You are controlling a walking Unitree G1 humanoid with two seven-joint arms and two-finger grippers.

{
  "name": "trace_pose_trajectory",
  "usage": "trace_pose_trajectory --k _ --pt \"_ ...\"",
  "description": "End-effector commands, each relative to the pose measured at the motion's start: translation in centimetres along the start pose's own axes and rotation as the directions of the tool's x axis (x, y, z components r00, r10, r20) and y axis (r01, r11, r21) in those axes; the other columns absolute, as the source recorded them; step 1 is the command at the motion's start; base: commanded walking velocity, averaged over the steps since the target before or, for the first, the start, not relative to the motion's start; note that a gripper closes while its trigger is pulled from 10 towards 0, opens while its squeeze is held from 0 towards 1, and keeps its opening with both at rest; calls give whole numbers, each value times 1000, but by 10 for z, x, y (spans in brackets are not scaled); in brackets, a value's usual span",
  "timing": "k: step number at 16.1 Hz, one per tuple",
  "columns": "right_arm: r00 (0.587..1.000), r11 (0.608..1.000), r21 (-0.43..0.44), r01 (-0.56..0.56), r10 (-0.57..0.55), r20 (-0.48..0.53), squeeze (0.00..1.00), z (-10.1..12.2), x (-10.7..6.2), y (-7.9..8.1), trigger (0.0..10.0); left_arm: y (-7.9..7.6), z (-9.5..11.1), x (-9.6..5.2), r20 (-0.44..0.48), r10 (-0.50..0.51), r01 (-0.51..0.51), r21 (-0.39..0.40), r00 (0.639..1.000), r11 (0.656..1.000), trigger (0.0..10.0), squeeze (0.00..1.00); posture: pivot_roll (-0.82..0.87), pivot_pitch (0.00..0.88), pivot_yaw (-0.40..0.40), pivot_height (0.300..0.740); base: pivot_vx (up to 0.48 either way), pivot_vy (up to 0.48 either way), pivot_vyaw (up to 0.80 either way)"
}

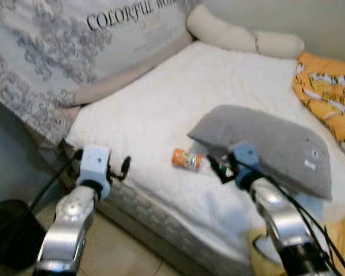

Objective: Clean up the room

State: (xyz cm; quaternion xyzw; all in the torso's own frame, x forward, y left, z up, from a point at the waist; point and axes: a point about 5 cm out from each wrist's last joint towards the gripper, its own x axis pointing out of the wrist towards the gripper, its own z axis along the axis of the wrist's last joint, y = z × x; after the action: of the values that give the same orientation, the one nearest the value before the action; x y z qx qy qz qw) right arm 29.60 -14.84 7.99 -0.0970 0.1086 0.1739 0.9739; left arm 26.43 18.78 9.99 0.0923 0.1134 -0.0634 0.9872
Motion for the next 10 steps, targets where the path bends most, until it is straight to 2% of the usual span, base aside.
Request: trace_pose_trajectory --k 1,3,6,7,9,10 --pt "1000 1000 -3 -22 22 19 1000 7 4 6 10000 8 3 -1 5 22 -22 16 1000 1000 10000 0 55 0 -6 740 360 0 0" --pt "999 999 -3 -45 45 18 1000 7 5 9 10000 8 3 -1 4 18 -18 16 1000 1000 10000 0 54 0 -5 740 358 0 0" --pt "992 992 -25 -123 123 20 1000 8 4 19 10000 7 4 -1 3 12 -12 18 1000 1000 10000 0 53 0 1 740 359 0 800" --pt "988 988 -32 -152 152 19 1000 8 4 23 10000 7 3 -1 -4 5 -5 15 1000 1000 10000 0 55 0 1 740 0 0 800" --pt "972 971 -51 -234 234 -9 1000 9 4 29 10000 4 -1 -3 -34 -48 49 30 998 998 10000 0 58 0 1 740 0 0 0" --pt "963 961 -60 -271 270 -21 1000 10 3 30 10000 1 -2 -4 -52 -102 106 61 993 993 10000 0 59 0 1 740 0 0 0"
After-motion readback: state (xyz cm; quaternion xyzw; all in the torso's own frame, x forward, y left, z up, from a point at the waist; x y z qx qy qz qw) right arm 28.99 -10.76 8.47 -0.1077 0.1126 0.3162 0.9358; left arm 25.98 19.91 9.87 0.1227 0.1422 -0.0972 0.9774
